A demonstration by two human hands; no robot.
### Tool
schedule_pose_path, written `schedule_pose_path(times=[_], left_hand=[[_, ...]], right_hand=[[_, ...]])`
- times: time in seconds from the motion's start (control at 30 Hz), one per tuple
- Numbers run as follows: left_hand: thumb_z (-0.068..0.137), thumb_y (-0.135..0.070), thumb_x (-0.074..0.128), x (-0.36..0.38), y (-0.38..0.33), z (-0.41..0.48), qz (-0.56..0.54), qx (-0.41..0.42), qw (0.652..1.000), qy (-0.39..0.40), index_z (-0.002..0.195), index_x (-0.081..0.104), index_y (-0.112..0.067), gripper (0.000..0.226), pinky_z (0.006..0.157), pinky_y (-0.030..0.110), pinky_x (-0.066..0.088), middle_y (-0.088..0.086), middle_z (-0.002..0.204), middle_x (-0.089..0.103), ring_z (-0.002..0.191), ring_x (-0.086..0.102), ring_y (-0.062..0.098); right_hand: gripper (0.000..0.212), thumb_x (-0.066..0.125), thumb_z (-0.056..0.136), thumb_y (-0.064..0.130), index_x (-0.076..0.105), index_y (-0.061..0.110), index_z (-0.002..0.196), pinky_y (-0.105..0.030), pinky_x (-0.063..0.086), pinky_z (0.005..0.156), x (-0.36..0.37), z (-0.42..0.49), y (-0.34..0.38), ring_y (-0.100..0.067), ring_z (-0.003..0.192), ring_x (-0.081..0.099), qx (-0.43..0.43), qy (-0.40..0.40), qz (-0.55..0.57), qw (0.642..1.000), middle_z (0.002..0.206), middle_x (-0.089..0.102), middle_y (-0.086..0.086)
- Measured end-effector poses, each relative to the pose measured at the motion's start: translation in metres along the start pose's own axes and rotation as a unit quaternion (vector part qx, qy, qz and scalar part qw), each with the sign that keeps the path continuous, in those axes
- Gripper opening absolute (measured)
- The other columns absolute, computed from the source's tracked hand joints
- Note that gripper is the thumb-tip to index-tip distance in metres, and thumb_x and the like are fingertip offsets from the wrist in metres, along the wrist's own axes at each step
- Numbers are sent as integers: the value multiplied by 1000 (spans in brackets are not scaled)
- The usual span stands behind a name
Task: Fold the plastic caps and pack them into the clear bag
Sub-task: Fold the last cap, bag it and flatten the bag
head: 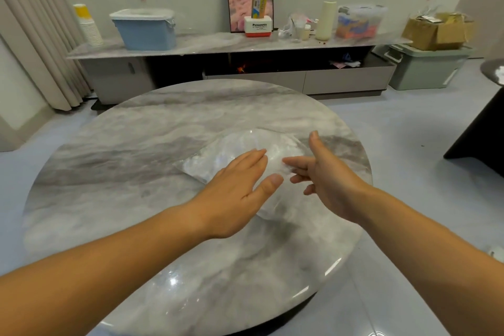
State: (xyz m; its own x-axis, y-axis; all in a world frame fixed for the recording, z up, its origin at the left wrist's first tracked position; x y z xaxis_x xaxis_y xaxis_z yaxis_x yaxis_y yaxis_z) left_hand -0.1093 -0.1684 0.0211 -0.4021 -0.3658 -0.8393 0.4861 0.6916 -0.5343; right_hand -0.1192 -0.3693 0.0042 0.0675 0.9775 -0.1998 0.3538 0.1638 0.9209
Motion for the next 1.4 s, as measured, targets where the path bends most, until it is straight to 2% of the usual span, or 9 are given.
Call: schedule_pose_path(times=[0.13,0.3,0.53,0.77,0.87,0.97,1.1,1.3,1.4], left_hand=[[85,-75,12,-6,12,-10,37,28,999,9,160,12,-28,88,122,22,1,-21,165,1,140,-9,-16],[86,-77,15,-15,30,-18,118,51,992,9,160,12,-29,89,125,26,7,-20,165,3,149,-5,-7],[84,-86,18,-15,45,-26,204,99,974,2,160,15,-28,96,121,22,3,-16,167,2,152,-6,0],[84,-81,47,-2,40,-32,212,153,963,-63,128,54,-37,63,118,26,6,1,168,-14,152,-20,11],[85,-69,60,8,40,-27,229,199,949,-89,108,65,-36,41,116,30,8,5,169,-7,153,-17,16],[87,-54,69,17,43,-23,199,196,955,-102,96,66,-34,22,117,32,17,7,168,7,155,-7,19],[93,-49,63,17,42,-24,106,144,981,-81,89,65,-33,17,121,31,25,-4,168,11,155,2,11],[90,-43,70,7,46,-27,-79,67,994,-34,88,65,-36,9,102,1,20,-25,159,23,145,20,-9],[89,-41,71,8,53,-27,-93,64,993,-47,87,66,-34,9,106,4,22,-26,155,31,142,24,-11]], right_hand=[[93,20,89,85,56,16,138,-36,42,96,15,13,8,-22,112,57,15,22,116,993,134,55,-1],[88,38,88,82,59,7,129,-34,48,84,22,14,4,-26,106,58,50,13,239,970,134,53,-16],[69,58,90,63,60,8,132,-44,48,108,22,-19,-8,-36,128,55,15,-5,313,950,143,46,-22],[51,41,98,63,71,22,103,-33,55,95,20,-49,-6,-14,107,67,-103,-108,-11,989,119,66,0],[51,35,92,69,70,32,100,-12,38,100,11,-49,-10,2,121,50,-291,-130,-230,920,126,55,19],[45,37,97,60,72,33,103,-30,17,118,6,-40,-18,-7,151,18,-393,-60,-354,846,157,36,16],[45,38,99,60,73,32,108,-57,22,121,12,-32,-22,-13,157,-1,-424,15,-410,807,169,14,14],[46,45,97,58,66,25,122,-47,27,120,17,-24,-7,-13,157,8,-450,-5,-366,815,170,5,7],[48,43,98,59,65,26,124,-53,24,122,24,-20,0,-14,157,4,-458,12,-391,798,170,11,7]])
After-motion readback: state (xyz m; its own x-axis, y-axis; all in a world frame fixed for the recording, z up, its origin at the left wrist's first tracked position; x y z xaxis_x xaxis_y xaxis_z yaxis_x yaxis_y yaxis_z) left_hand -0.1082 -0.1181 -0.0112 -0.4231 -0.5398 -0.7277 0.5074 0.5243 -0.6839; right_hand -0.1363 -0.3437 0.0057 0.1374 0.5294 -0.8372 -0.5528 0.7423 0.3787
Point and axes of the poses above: each hand's wrist, its own z-axis towards the middle knuckle, its own x-axis out of the palm, y = z × x, the point moved 1 cm from there along z, towards the middle knuckle
